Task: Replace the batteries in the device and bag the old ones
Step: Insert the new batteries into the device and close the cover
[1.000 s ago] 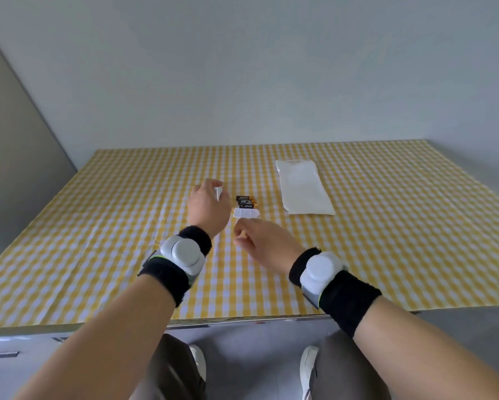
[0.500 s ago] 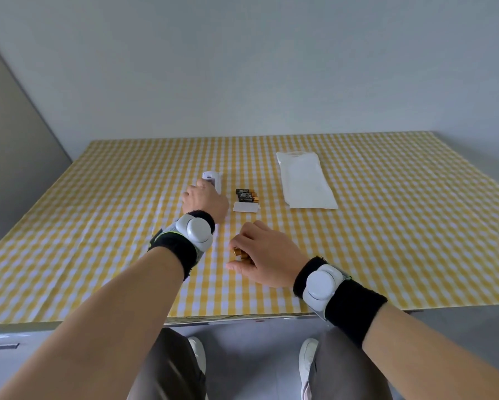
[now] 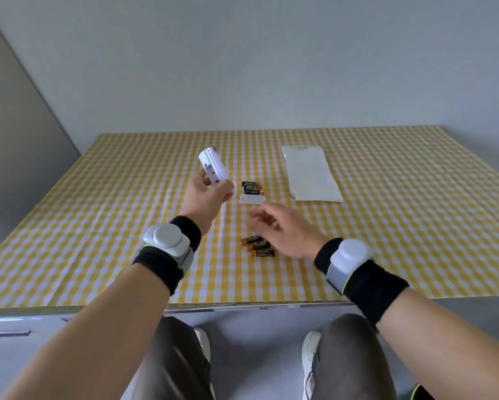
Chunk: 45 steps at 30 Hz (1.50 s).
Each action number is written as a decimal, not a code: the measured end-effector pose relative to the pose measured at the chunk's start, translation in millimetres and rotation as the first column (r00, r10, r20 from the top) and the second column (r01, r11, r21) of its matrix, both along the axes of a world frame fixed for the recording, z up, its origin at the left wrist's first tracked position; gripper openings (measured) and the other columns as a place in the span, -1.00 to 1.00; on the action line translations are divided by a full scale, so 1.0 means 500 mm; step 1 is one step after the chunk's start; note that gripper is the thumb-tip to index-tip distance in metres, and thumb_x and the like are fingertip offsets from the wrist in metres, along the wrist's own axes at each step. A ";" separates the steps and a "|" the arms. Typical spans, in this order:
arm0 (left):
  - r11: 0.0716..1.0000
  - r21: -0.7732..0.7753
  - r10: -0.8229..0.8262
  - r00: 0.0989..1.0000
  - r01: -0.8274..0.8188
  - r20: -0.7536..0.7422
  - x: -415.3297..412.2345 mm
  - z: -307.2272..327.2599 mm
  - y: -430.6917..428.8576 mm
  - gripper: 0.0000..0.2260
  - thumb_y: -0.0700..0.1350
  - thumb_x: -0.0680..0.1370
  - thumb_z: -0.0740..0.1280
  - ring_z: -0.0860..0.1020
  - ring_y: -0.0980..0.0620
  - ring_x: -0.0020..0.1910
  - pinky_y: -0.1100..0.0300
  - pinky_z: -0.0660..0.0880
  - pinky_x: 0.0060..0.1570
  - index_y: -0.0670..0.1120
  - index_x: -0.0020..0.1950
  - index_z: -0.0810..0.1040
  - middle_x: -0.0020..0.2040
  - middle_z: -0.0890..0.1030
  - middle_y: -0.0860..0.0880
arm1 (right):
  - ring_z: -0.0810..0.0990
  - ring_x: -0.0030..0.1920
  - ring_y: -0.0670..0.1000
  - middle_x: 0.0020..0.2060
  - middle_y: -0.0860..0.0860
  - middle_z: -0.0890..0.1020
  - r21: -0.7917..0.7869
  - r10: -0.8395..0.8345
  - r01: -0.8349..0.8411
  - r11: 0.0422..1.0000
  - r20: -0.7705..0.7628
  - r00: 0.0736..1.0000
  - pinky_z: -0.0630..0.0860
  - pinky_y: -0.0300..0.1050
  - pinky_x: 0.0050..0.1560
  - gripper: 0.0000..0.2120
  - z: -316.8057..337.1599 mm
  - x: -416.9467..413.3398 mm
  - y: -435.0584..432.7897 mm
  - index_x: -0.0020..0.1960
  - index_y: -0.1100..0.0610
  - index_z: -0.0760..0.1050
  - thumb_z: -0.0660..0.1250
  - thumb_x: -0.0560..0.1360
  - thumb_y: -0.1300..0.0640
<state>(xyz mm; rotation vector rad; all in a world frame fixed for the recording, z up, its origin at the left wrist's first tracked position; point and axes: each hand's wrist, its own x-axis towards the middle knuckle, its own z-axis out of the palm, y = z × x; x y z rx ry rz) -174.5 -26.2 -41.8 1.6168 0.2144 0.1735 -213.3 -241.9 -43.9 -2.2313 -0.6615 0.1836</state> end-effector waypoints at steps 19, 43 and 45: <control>0.937 -0.276 -0.216 0.976 0.216 0.032 -0.027 -0.013 -0.054 -0.72 0.09 0.74 0.28 0.75 -0.17 0.09 -0.11 0.70 -0.02 0.04 0.41 0.53 0.07 0.73 -0.11 | 0.65 0.00 -0.29 -0.02 -0.24 0.75 -0.145 0.187 -0.204 0.968 -0.124 0.975 0.48 -0.49 0.05 -0.86 0.023 0.089 0.006 0.08 -0.04 0.77 0.54 0.53 0.01; 0.933 -0.284 -0.214 0.975 0.220 0.051 0.012 -0.042 -0.033 -0.46 0.24 0.75 0.04 0.76 -0.14 0.08 -0.01 0.71 -0.14 -0.08 0.52 0.49 0.05 0.76 -0.11 | 0.67 0.03 -0.21 0.04 -0.21 0.73 -0.101 0.193 -0.200 0.975 -0.083 0.978 0.62 -0.21 0.17 -0.77 -0.012 0.133 -0.016 0.17 -0.16 0.69 0.53 0.55 0.04; 0.935 -0.295 -0.194 0.980 0.198 0.044 0.010 -0.040 -0.033 -0.50 0.23 0.75 0.06 0.77 -0.15 0.05 -0.05 0.72 -0.13 -0.06 0.48 0.51 0.03 0.77 -0.11 | 0.67 0.03 -0.19 0.06 -0.18 0.72 -0.058 0.178 -0.184 0.981 -0.087 0.980 0.60 -0.20 0.17 -0.74 -0.011 0.134 -0.027 0.25 -0.18 0.66 0.46 0.60 0.06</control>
